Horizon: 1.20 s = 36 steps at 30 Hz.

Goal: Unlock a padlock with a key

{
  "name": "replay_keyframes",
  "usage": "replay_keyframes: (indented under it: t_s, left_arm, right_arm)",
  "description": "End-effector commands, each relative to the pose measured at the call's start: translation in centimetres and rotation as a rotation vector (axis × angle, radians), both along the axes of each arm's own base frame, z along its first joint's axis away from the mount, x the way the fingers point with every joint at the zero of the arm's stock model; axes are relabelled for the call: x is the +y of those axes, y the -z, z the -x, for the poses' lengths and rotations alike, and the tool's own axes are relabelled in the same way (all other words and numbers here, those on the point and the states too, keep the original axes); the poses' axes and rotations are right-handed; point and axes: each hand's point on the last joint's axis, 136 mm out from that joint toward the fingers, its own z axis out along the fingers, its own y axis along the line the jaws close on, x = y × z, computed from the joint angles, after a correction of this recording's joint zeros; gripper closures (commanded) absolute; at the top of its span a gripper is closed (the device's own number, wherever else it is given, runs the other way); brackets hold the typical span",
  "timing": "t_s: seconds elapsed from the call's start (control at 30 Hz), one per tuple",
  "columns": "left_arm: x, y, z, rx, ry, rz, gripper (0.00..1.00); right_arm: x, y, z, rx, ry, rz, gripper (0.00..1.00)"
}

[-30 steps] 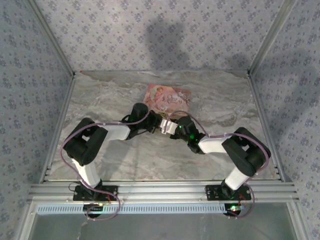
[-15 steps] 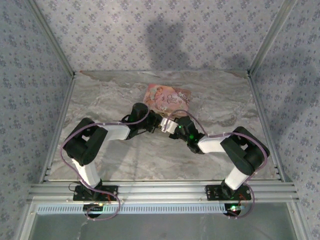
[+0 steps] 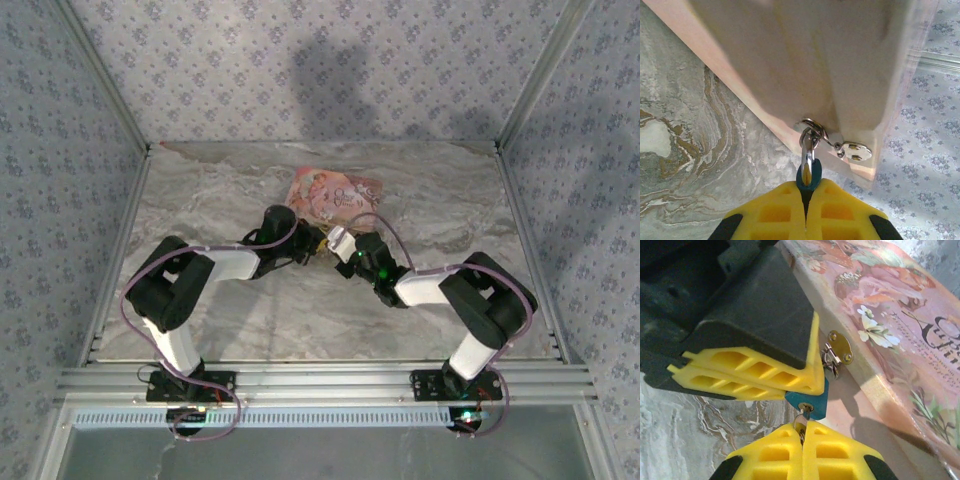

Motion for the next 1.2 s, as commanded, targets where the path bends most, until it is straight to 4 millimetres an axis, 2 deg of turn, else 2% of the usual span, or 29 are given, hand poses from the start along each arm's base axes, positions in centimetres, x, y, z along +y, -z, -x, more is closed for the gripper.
replay_keyframes:
  t_s: [0.0,0.27,0.7,0.8,1.03,1.17]
  left_arm:
    - [-1.6,-3.2,0.3,-0.052,0.047,0.073,1.0]
    - [-1.7,-3.0,0.4,-0.047,0.052,0.069,1.0]
    - [-1.5,-2.1,0.3,-0.041,0.046,0.045,1.0]
    - [-1.3,-2.3,0.3,-0.053,0.046,0.027,0.94]
    - [-0.3,-2.6,0.3,-0.07,0.042,-0.019,0.74]
    - [0.5,-3.1,0.4,-0.089,0.028,-0.031,0.68]
  right_arm:
    - [1.0,-2.7,-1.4,0.028,0.06,-0.221,1.0]
    - [1.7,-1.9,-1.3,0.089,0.066,-0.288,1.0]
    - [0.6,-0.4,-1.2,0.115,0.11,-0.258,1.0]
    - [0.5,-0.1,-1.0,0.122,0.115,-0.253,1.0]
    - [0.1,0.5,-0.6,0.139,0.128,-0.257,1.0]
    - [-0.1,1.0,-0.4,0.155,0.132,-0.263,1.0]
